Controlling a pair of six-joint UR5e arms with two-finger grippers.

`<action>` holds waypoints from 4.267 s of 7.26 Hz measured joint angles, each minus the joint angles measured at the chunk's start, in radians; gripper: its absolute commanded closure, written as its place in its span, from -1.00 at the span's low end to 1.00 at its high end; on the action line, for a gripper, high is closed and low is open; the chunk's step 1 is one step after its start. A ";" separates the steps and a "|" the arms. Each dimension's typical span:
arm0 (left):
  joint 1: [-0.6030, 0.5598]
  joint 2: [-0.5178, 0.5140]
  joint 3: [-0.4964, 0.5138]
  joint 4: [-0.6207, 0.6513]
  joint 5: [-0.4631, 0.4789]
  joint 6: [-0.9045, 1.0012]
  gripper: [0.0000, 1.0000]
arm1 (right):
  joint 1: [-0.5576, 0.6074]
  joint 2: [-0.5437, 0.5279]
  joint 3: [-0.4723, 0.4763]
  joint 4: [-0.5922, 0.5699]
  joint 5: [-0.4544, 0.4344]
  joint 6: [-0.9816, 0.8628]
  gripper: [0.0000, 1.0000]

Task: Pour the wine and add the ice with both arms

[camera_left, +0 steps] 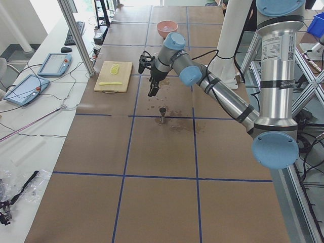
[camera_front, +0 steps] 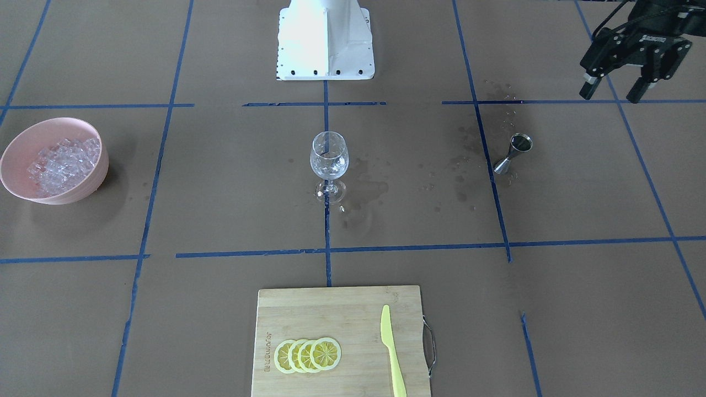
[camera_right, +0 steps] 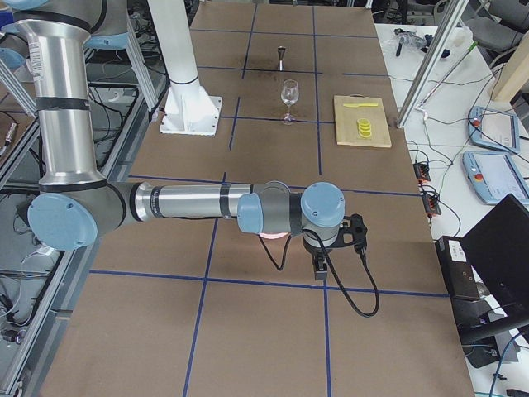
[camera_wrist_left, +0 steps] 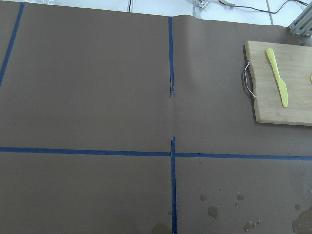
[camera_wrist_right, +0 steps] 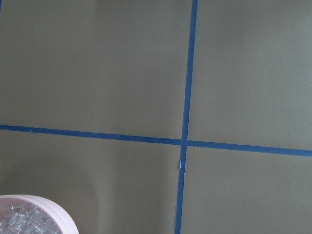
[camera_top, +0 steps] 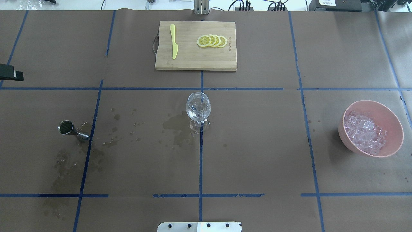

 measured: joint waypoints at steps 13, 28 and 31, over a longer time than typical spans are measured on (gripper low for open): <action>0.964 0.094 0.203 0.014 1.293 -0.836 -0.99 | -0.280 -0.009 0.389 -0.043 -0.067 0.705 -1.00; 0.904 -0.055 0.497 0.021 1.502 -0.915 0.09 | -0.494 -0.002 0.505 -0.062 -0.169 0.951 -1.00; 0.904 -0.061 0.505 0.021 1.501 -0.918 1.00 | -0.494 -0.005 0.505 -0.061 -0.171 0.951 -1.00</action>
